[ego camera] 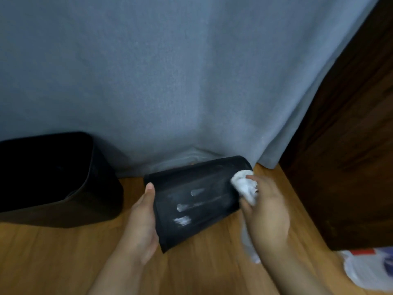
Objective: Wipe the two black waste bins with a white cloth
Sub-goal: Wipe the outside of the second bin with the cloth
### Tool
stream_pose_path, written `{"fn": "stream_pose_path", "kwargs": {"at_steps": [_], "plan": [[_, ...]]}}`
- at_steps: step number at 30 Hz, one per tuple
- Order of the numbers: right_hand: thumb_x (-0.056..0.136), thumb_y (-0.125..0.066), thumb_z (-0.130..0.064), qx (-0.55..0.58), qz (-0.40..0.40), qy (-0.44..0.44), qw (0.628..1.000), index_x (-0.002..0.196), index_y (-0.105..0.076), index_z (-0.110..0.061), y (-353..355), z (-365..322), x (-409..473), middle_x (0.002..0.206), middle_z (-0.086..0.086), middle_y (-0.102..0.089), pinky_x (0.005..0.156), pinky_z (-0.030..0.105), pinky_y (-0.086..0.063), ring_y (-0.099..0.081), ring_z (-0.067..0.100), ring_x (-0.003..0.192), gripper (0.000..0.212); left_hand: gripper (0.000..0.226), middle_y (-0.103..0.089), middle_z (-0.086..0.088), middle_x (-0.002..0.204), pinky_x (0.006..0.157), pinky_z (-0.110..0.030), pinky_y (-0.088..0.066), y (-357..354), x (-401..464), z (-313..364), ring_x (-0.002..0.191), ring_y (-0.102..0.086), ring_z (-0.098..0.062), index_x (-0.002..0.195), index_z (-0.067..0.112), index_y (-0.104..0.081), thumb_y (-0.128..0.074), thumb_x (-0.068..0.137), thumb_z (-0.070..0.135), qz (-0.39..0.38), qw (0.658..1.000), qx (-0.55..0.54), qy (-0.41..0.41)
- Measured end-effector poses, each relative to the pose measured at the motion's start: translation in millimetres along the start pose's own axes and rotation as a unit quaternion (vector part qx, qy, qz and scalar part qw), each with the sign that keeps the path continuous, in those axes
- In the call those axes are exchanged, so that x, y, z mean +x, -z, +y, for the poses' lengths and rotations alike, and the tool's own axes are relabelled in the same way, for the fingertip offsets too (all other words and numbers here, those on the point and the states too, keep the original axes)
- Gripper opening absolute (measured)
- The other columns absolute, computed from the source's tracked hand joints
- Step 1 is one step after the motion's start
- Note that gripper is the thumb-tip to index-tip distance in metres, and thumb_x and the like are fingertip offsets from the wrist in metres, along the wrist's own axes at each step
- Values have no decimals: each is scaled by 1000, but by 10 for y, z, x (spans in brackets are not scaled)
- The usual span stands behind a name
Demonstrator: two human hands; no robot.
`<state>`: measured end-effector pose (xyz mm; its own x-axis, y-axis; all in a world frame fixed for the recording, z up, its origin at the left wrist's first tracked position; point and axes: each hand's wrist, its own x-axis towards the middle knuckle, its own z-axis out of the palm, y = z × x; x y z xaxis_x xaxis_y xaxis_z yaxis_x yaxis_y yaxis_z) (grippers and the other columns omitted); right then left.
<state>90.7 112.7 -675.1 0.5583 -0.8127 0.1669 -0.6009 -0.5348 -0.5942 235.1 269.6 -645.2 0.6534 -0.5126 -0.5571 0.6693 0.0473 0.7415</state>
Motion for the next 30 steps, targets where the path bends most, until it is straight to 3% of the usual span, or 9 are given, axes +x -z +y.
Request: {"fn": "stream_pose_path", "kwargs": {"at_steps": [5, 8, 11, 16, 18, 22, 27, 30], "plan": [[67, -60, -34, -12, -71, 206, 976, 115, -52, -38, -223, -543, -341, 116, -18, -58, 62, 31, -54, -57, 10, 97, 48, 46, -75, -12, 111, 81, -36, -52, 18, 45, 31, 97, -74, -22, 122, 9, -64, -35, 103, 41, 19, 1000, -15, 14], [68, -73, -25, -44, -46, 112, 992, 114, -56, -35, -71, -350, -64, 113, -16, -60, 62, 28, -52, -58, 11, 97, 50, 42, -77, -8, 104, 81, -38, -50, 34, 49, 79, 92, -75, -20, 114, 15, -65, -34, 104, 41, 4, 1000, 0, 11], [69, -72, -13, -45, 13, 44, 998, 109, -62, -27, -9, -294, 73, 106, -12, -61, 62, 25, -41, -58, 15, 88, 43, 43, -77, -7, 103, 80, -38, -52, 5, 25, 73, 91, -75, -20, 112, 15, -66, -33, 104, 42, 1, 1000, 5, 13], [54, -77, -25, -76, -41, 253, 963, 104, -64, -32, -220, -758, -273, 104, -16, -64, 57, 23, -45, -59, 11, 82, 52, 50, -74, -15, 110, 75, -36, -57, 22, 18, 31, 94, -74, -24, 121, 6, -64, -36, 103, 42, 28, 999, -10, 29], [56, -79, -22, -74, -41, 249, 965, 104, -64, -28, -187, -674, -174, 106, -13, -64, 52, 27, -51, -59, 14, 81, 51, 48, -75, -14, 107, 77, -37, -53, 31, 37, 44, 92, -75, -24, 119, 6, -65, -36, 103, 41, 27, 999, -7, 24], [61, -81, -10, -80, 24, 130, 988, 104, -66, -19, -121, -455, -9, 109, -5, -64, 58, 34, -52, -58, 20, 78, 47, 45, -77, -12, 104, 77, -36, -53, -15, 31, 70, 89, -75, -23, 116, 10, -66, -36, 104, 41, 29, 999, -2, 20], [56, -81, -27, -84, -58, 307, 946, 107, -65, -31, -273, -781, -347, 112, -15, -62, 56, 25, -51, -59, 10, 82, 54, 50, -74, -18, 105, 70, -36, -55, -3, 59, 47, 86, -74, -27, 119, 3, -62, -41, 101, 45, 60, 997, -4, 38], [56, -83, -25, -93, -50, 254, 961, 107, -65, -31, -189, -644, -184, 110, -14, -64, 54, 23, -47, -59, 12, 81, 54, 47, -76, -14, 102, 75, -37, -53, 12, 80, 63, 86, -75, -24, 118, 6, -65, -39, 103, 42, 49, 998, -1, 27]]}}
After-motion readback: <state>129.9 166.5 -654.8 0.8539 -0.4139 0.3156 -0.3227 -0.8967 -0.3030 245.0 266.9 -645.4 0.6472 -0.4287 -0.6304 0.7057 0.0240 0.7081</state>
